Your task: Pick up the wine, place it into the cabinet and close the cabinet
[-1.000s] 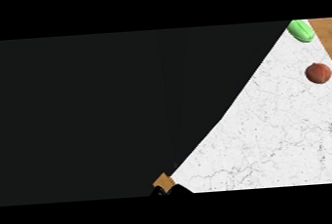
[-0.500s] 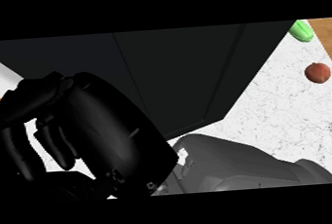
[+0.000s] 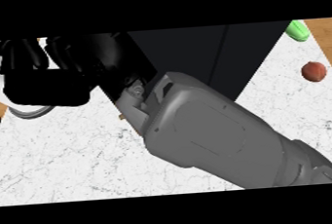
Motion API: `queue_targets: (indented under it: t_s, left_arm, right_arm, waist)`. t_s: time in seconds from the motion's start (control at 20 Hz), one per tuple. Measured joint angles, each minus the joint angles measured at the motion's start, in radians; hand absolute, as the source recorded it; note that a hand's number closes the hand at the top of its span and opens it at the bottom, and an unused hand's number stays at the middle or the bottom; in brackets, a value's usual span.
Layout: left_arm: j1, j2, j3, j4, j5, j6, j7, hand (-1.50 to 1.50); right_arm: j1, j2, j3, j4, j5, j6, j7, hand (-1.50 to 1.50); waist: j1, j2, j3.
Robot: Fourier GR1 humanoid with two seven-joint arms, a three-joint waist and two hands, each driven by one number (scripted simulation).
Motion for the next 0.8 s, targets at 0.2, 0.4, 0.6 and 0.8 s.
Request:
queue_targets:
  t_s: [0.2,0.4,0.6,0.8]
  left_arm:
    - [-0.017,-0.012,0.006,0.009,-0.017,0.004,0.012,-1.50]
    - [-0.015,-0.016,0.013,-0.008,-0.016,0.006,0.034,-1.50]
    - [-0.027,-0.023,0.010,-0.006,-0.024,0.007,0.044,-1.50]
    - [-0.035,-0.019,0.015,-0.007,-0.023,-0.001,0.057,-1.50]
  right_arm:
    - [-0.005,0.001,-0.051,0.097,-0.024,0.090,-0.103,1.50]
    - [0.002,0.000,-0.074,0.147,-0.023,0.141,-0.177,1.50]
    - [0.002,-0.007,-0.084,0.183,-0.018,0.183,-0.231,1.50]
    - [0.007,-0.022,-0.077,0.210,0.009,0.203,-0.284,1.50]
  waist:
    - [0.001,-0.011,-0.003]
    - [0.004,-0.023,-0.005]
    - [0.006,-0.031,-0.009]
    - [0.013,-0.038,-0.010]
